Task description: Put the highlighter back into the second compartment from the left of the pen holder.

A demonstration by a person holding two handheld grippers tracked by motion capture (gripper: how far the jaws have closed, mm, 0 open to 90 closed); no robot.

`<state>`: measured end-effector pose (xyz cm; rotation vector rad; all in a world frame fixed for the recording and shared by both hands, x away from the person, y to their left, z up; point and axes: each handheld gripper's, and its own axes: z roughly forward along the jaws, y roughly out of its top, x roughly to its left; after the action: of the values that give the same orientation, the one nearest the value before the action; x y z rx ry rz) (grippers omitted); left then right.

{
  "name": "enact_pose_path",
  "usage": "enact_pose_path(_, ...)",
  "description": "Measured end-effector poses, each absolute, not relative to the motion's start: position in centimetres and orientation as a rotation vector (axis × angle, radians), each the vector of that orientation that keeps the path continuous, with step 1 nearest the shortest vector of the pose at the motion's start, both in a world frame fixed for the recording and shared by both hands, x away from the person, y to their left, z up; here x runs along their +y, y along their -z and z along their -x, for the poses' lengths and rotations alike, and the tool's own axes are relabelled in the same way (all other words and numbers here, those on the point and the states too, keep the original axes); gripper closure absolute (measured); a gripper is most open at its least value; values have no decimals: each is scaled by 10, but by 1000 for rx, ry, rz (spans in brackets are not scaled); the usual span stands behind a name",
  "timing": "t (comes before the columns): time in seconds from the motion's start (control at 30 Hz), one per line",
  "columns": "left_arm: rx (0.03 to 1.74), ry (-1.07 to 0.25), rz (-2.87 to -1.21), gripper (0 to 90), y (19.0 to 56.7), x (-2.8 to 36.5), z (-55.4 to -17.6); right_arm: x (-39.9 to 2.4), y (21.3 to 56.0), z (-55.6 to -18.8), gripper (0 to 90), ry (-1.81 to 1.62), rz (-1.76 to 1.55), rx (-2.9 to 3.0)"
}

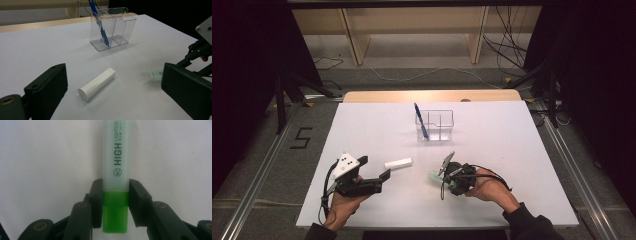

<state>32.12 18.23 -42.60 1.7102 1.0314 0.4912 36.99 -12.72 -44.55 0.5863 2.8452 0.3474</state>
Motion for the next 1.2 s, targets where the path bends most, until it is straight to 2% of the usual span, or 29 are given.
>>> enact_pose_path(0.63,987,-364,-1889,71,409,162,-339,-125,430,-343,673,-465,-249,2623)
enact_pose_path(1.2,833,-274,-2134,118,382,122,-359,-124,430,-330,673,-448,-46,2491)
